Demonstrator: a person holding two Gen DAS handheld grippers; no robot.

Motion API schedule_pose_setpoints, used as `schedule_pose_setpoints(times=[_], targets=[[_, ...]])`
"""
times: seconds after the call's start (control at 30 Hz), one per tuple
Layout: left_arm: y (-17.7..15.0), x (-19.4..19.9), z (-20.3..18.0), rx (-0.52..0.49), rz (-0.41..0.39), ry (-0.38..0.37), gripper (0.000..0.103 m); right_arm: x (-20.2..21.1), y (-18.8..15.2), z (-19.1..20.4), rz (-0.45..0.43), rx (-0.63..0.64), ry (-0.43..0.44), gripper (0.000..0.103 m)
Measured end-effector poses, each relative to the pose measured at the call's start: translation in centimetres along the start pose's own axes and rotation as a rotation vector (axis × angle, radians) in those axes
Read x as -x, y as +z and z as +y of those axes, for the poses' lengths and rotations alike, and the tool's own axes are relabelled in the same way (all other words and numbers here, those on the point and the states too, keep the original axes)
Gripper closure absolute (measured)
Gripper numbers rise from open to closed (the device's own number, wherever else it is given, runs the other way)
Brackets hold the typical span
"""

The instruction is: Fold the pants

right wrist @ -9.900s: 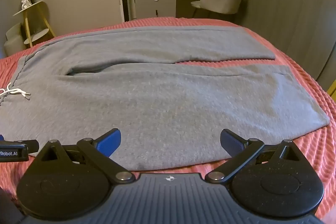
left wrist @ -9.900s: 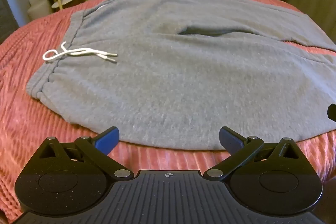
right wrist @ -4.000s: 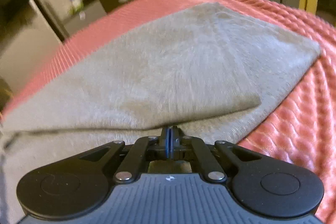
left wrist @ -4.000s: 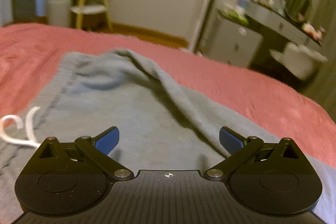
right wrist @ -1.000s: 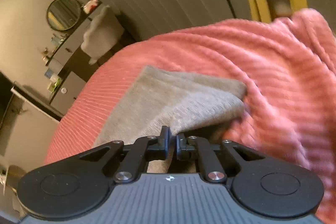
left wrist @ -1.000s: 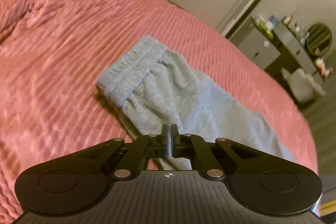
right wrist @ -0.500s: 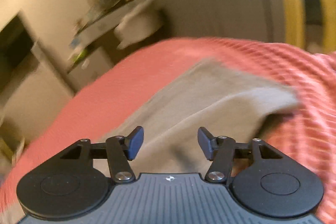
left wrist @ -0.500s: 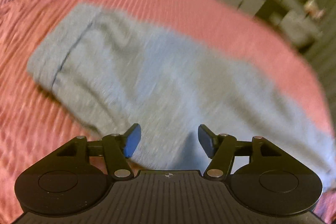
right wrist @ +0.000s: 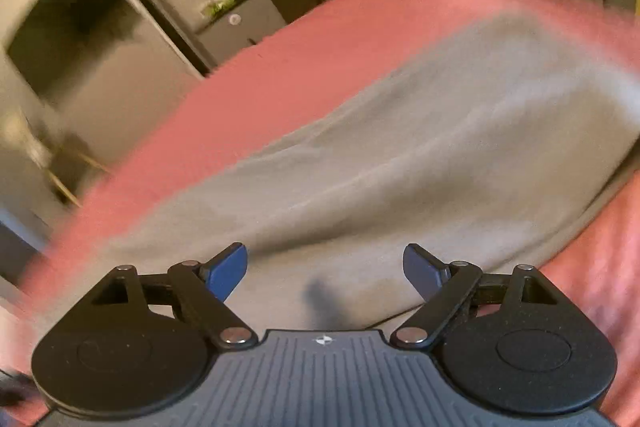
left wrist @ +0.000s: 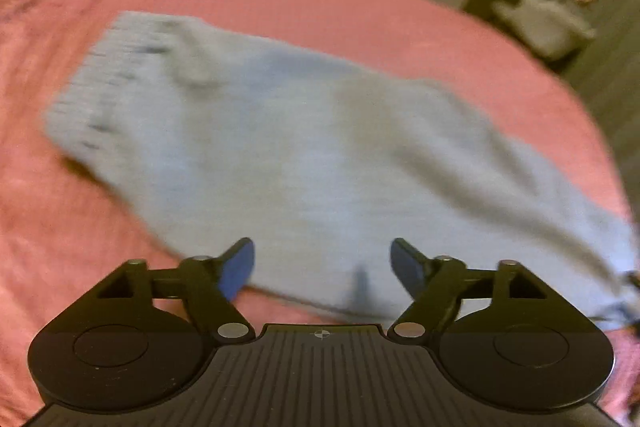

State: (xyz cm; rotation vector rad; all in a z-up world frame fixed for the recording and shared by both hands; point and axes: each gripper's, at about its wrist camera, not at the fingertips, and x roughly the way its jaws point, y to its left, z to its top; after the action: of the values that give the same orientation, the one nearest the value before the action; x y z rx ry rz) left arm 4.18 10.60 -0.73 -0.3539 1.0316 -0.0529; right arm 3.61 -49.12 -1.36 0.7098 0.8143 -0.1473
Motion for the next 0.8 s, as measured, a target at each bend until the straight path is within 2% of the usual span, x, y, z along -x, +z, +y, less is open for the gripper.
schedule_pose_setpoints(times=[0.03,0.07,0.13,0.2,0.27,0.37,0.47,0.53,0.6,0.63,0.7,0.8], targets=[[-0.5,-0.5,-0.9,0.014,0.004,-0.044,0.02,-0.3,-0.1,-0.9,0.028,-0.089,0.034,0.025],[-0.9,-1.0,-1.4,0.033,0.015,-0.08,0.02,-0.7,-0.3,-1.5,0.057,-0.151,0.048,0.04],[-2.0,-2.3,-2.3,0.067,0.054,-0.16,0.02,-1.2,-1.2,-2.7,0.106,-0.247,0.066,0.062],[-3.1,-3.5,-3.0,0.072,0.09,-0.216,0.02,-1.0,-2.2,-2.8,0.12,-0.278,0.084,0.063],[-3.0,-3.6,-3.0,0.055,0.07,-0.219,0.02,-0.8,-2.8,-1.9,0.122,-0.263,0.077,0.063],[-2.6,-3.4,-1.0,0.149,0.021,-0.25,0.019,-0.8,-3.5,-1.2,0.144,-0.251,0.079,0.063],[-2.8,-3.6,0.2,0.222,0.04,-0.255,0.019,-1.5,-4.3,0.1,0.162,-0.256,0.086,0.063],[-2.9,-3.6,0.1,0.231,0.035,-0.259,0.019,-2.3,-4.4,0.8,0.155,-0.259,0.111,0.064],[-2.9,-3.5,-0.2,0.22,0.027,-0.249,0.019,-3.0,-4.8,1.5,0.147,-0.266,0.118,0.08],[-3.1,-3.1,0.1,0.213,0.027,-0.243,0.019,-3.5,-5.0,1.7,0.147,-0.261,0.111,0.095],[-3.1,-3.1,-0.2,0.198,0.022,-0.236,0.018,-3.2,-5.5,2.0,0.14,-0.247,0.08,0.099],[-3.1,-2.9,-0.4,0.196,0.019,-0.231,0.018,-1.2,-5.5,3.4,0.084,-0.173,0.094,0.1]])
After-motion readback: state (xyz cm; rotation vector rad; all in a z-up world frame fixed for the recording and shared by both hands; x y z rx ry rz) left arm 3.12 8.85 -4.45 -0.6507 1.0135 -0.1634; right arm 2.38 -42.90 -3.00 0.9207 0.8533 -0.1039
